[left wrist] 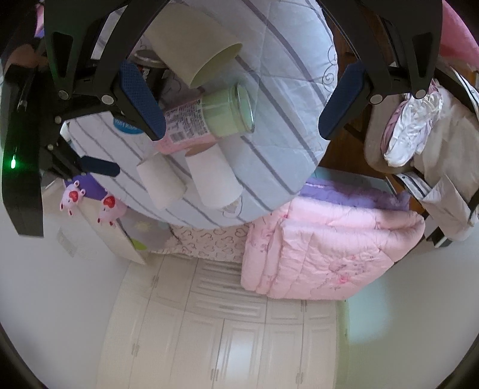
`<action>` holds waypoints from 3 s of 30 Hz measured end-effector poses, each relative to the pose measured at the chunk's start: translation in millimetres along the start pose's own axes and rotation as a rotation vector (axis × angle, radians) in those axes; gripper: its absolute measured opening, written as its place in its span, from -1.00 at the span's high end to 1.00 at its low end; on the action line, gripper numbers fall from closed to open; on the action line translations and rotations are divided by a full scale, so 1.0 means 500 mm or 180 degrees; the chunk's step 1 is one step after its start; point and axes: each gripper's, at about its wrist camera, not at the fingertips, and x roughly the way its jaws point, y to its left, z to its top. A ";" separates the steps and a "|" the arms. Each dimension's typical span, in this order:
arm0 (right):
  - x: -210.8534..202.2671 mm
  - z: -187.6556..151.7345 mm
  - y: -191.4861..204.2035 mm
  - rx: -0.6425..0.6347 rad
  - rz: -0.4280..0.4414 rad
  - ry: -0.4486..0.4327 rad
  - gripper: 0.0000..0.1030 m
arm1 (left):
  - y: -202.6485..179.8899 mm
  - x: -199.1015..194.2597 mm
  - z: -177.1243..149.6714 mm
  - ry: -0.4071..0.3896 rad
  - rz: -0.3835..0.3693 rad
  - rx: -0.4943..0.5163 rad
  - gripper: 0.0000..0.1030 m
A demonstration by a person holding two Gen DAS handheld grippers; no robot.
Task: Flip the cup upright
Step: 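Lower the right gripper around the middle of the lying pink-and-green canister, then close the right gripper on the canister and lift it off the table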
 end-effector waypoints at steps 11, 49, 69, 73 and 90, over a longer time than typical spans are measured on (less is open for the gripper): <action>0.048 0.012 0.040 -0.0549 0.0287 0.0352 -0.64 | 0.028 0.028 -0.042 0.0235 -0.0052 -0.0161 -1.00; 0.177 0.043 0.063 -0.2289 0.0827 0.1346 -0.66 | 0.022 0.125 -0.049 0.0630 -0.0186 -0.0260 -1.00; 0.203 0.045 0.098 -0.3026 0.0988 0.1647 -0.68 | 0.021 0.144 -0.049 0.0705 -0.0210 -0.0278 -1.00; 0.227 0.034 0.103 -0.2976 0.1104 0.1812 -0.68 | 0.020 0.151 -0.051 0.0741 -0.0210 -0.0289 -1.00; 0.188 0.028 0.081 -0.2532 0.1280 0.1274 -0.60 | -0.004 0.131 -0.052 0.0661 -0.0168 -0.0235 -1.00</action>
